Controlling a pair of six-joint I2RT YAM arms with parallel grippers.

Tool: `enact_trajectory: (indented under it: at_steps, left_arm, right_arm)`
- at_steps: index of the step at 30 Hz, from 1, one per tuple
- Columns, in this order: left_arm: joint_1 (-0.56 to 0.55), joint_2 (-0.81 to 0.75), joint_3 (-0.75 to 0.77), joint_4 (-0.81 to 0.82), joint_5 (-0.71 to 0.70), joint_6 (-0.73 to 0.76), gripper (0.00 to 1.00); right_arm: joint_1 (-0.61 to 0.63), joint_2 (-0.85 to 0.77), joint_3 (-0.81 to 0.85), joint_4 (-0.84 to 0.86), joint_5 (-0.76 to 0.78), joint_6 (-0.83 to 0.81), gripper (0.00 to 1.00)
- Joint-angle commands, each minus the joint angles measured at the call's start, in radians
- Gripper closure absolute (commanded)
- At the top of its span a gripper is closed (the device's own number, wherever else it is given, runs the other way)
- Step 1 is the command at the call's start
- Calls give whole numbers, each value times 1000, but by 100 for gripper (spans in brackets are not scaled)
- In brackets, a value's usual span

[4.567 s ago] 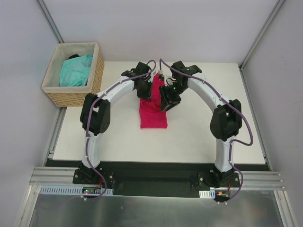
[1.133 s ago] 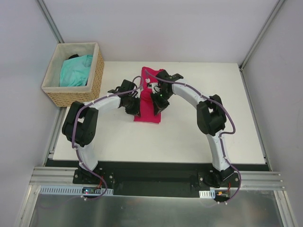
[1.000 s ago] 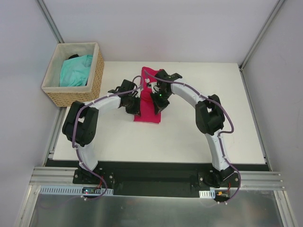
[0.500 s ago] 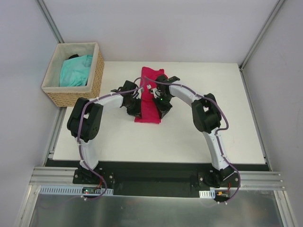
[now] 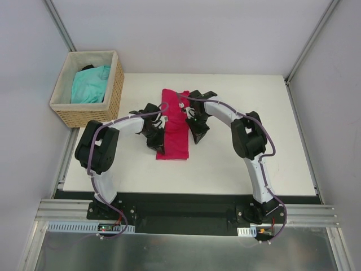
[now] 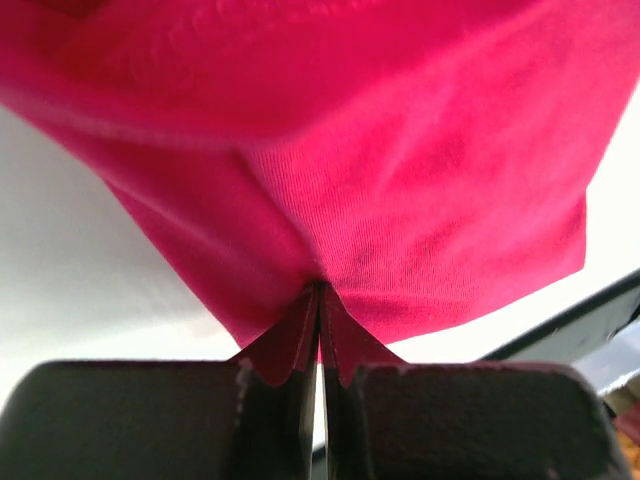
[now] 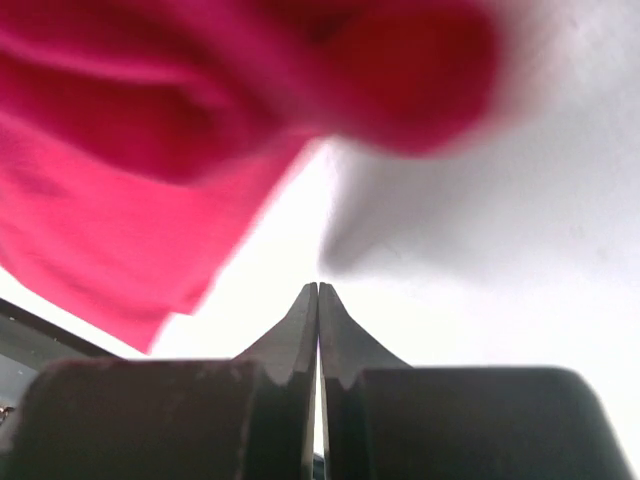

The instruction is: Fold and stack the t-shirts

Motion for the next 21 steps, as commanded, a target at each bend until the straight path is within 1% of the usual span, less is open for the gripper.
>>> enact_trajectory:
  at_steps: [1,4,8,10,13,17,18,20,21]
  left_arm:
    - [-7,-116,-82,-181,22,45,100]
    - [-9,-185,-102,-224,34,49,100]
    - [-9,-229,-113,-270,30,66,100]
    - [-9,-236,-112,-279,19,68,100]
    - [-9,-248,-90,-287,-6,69,100]
    - [-9,-265,6,-298,-30,77,100]
    - [-9,-261,26,-298,-38,82,100]
    - [-9,-252,75,-266,-36,95,100]
    - [-10,-249,91,-252,-45,105,100]
  right_arm:
    - [-11,-151,32,-63,108,75,99]
    - [-28,-186,69,-69,142,100,99]
    - [-39,-191,144,-73,123,112,99]
    - [-40,-187,153,-72,110,113,99]
    - [-39,-186,153,-69,99,115,99]
    - [-39,-195,149,-55,76,97,99]
    - [-42,-198,132,-41,24,69,99]
    - [-43,-206,106,17,-31,54,99]
    - [-45,-207,92,40,-95,44,99]
